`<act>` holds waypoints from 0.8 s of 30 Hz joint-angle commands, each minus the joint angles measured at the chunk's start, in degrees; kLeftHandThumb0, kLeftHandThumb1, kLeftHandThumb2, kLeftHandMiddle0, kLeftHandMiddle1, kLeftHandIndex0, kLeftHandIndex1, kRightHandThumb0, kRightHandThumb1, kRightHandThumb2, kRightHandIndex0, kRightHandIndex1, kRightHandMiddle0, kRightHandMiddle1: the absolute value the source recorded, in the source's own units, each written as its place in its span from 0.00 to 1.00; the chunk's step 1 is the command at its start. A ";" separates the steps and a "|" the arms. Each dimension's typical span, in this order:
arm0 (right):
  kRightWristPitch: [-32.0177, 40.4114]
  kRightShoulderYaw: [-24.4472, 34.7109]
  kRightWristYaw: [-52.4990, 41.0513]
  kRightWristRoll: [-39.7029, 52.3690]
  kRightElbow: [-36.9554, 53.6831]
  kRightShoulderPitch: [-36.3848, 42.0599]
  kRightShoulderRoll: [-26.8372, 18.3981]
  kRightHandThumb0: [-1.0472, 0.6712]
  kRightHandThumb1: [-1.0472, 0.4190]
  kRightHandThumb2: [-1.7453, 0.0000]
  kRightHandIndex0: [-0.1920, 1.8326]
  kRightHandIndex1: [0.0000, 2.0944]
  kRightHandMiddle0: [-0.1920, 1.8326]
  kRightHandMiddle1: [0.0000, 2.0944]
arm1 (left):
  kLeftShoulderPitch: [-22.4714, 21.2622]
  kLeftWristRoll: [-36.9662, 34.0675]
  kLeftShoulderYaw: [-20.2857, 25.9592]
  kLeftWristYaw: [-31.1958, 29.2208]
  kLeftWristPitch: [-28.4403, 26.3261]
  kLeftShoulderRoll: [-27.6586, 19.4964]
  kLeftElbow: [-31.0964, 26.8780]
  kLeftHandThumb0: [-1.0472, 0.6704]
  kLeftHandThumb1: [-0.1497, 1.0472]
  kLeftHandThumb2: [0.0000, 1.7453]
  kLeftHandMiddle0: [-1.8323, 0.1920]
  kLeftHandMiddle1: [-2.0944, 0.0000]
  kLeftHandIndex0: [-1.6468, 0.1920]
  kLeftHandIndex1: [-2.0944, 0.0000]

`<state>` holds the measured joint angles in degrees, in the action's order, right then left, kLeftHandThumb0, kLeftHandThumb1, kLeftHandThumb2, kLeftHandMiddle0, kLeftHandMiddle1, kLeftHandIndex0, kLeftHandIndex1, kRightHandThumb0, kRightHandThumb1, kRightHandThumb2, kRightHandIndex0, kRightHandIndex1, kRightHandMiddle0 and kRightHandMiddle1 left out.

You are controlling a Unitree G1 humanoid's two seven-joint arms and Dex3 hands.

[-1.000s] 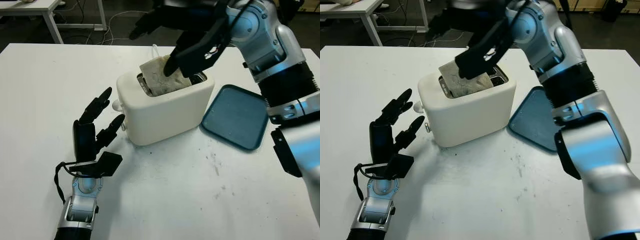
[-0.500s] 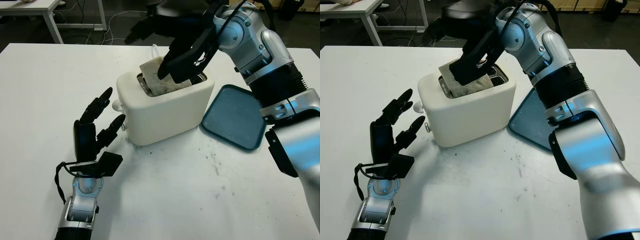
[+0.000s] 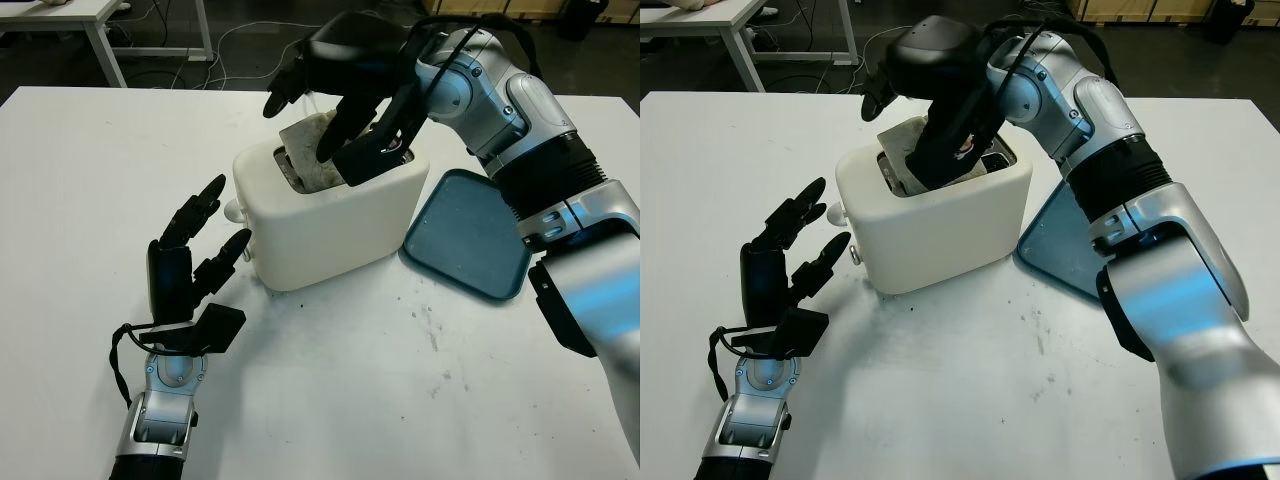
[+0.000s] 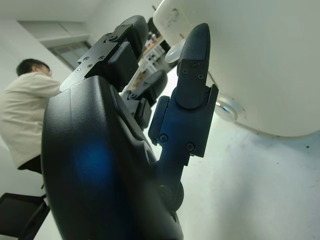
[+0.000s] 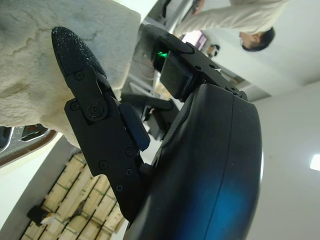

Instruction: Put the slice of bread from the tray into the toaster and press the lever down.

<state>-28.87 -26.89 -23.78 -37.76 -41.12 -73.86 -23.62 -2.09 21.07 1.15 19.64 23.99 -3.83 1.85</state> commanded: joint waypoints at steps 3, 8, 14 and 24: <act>-2.61 -1.19 2.30 -1.82 -1.26 0.13 -0.64 0.26 0.25 1.00 0.55 0.78 0.63 0.13 | 0.04 -0.57 -0.17 -0.37 -0.26 0.15 -0.49 0.35 0.89 0.12 0.69 0.70 0.57 1.00; -3.84 -1.70 3.41 -3.12 -1.63 -0.04 -1.01 0.25 0.25 1.00 0.58 0.77 0.71 0.18 | 0.02 -0.22 -0.10 -0.05 0.21 0.12 -0.19 0.35 0.89 0.12 0.69 0.70 0.57 1.00; -4.94 -1.58 4.90 -3.76 -0.98 0.34 -1.85 0.23 0.23 1.00 0.62 0.82 0.74 0.22 | 0.04 -0.01 -0.17 -0.05 0.00 0.13 -0.42 0.34 0.89 0.12 0.69 0.70 0.57 1.00; -6.05 -0.23 8.24 -3.57 0.73 1.08 -3.36 0.27 0.17 1.00 0.61 0.77 0.60 0.56 | -0.04 0.57 -0.20 0.47 0.36 -0.01 0.14 0.34 0.89 0.12 0.69 0.70 0.57 1.00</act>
<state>-34.48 -27.66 -16.49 -41.59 -41.38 -73.27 -26.39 -2.08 21.25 1.06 19.55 23.93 -3.77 1.78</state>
